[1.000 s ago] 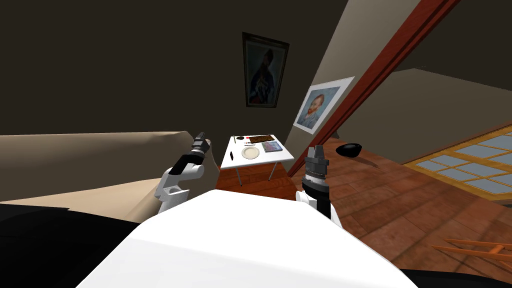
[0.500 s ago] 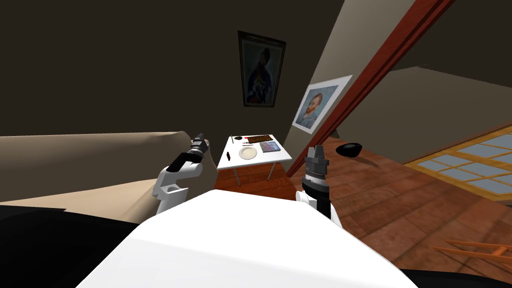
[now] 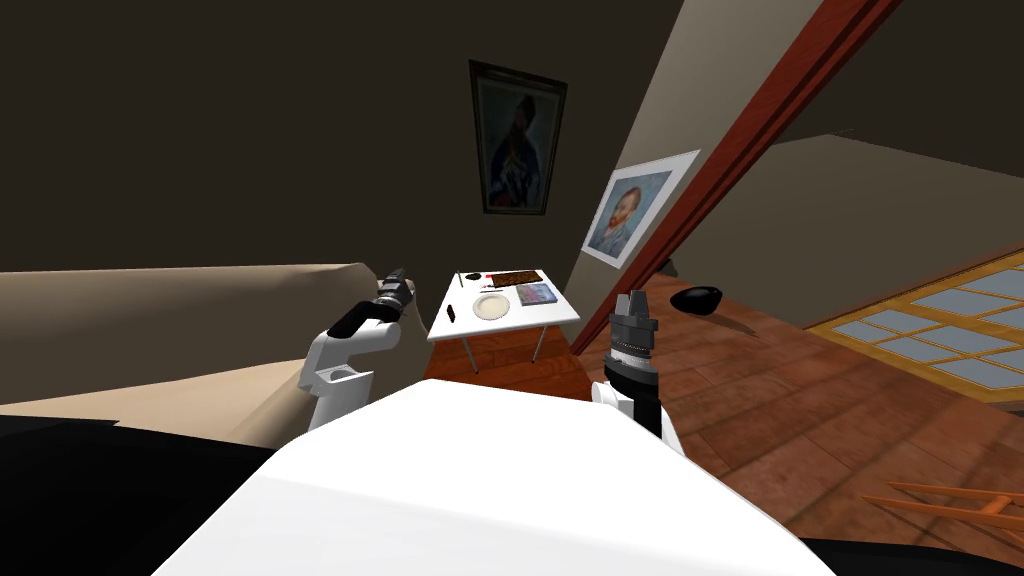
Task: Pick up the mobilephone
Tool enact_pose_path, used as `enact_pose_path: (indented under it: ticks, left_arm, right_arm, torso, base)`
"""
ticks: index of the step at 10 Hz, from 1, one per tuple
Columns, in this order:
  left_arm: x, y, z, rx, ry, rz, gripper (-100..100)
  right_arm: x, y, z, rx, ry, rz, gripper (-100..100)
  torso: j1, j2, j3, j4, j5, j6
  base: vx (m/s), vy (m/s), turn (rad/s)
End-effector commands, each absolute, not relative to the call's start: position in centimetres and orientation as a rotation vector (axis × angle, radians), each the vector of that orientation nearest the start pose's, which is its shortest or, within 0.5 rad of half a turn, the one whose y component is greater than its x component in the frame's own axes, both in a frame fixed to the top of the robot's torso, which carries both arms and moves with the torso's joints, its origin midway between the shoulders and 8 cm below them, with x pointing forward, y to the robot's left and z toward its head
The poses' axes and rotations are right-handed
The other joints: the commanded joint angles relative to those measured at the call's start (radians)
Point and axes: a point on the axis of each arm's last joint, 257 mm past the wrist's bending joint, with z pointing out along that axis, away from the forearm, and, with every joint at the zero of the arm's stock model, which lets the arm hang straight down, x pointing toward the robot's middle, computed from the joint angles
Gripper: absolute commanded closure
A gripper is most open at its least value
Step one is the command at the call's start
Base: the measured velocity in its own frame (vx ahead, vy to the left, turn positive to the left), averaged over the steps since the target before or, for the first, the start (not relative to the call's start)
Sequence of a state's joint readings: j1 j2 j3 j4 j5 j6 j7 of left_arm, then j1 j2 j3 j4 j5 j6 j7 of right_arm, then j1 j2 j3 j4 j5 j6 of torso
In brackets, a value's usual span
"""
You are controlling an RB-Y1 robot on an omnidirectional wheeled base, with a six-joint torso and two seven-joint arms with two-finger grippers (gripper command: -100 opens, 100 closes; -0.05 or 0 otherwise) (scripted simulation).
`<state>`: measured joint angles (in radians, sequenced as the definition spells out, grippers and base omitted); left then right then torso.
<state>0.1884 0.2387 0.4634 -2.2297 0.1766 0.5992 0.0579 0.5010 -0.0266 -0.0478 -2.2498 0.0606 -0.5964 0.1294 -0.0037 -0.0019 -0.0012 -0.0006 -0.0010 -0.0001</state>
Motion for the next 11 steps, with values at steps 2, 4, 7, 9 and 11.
enact_pose_path:
  ticks: [2,4,7,9,11]
  left_arm:
    - [42.8,48.7,-8.1,-1.382,0.987,-0.801,-100]
    - [42.7,49.5,-8.7,-1.422,0.997,-0.775,-100]
    - [42.4,50.1,-10.0,-1.485,1.020,-0.740,-100]
    - [42.2,50.1,-11.1,-1.521,1.040,-0.722,-100]
    - [42.0,50.6,-11.9,-1.566,1.055,-0.698,-100]
  right_arm:
    - [33.2,-28.1,2.9,0.491,0.651,1.114,0]
    - [33.2,-28.1,2.9,0.491,0.651,1.114,0]
    - [33.2,-28.1,2.9,0.491,0.651,1.114,0]
    - [33.2,-28.1,2.9,0.491,0.651,1.114,0]
    - [33.2,-28.1,2.9,0.491,0.651,1.113,0]
  torso:
    - [0.002,0.001,0.001,0.000,0.000,0.000]
    - [0.001,0.001,0.000,0.000,0.000,0.000]
    - [0.002,0.001,0.000,0.000,0.000,0.000]
    - [0.001,0.001,0.000,0.000,0.000,0.000]
    - [0.002,0.000,0.000,0.000,0.000,0.000]
  base:
    - [0.013,-0.044,-0.002]
    - [0.027,-0.060,-0.002]
    - [0.020,-0.050,-0.004]
    - [0.018,-0.033,0.000]
    - [0.027,-0.039,-0.008]
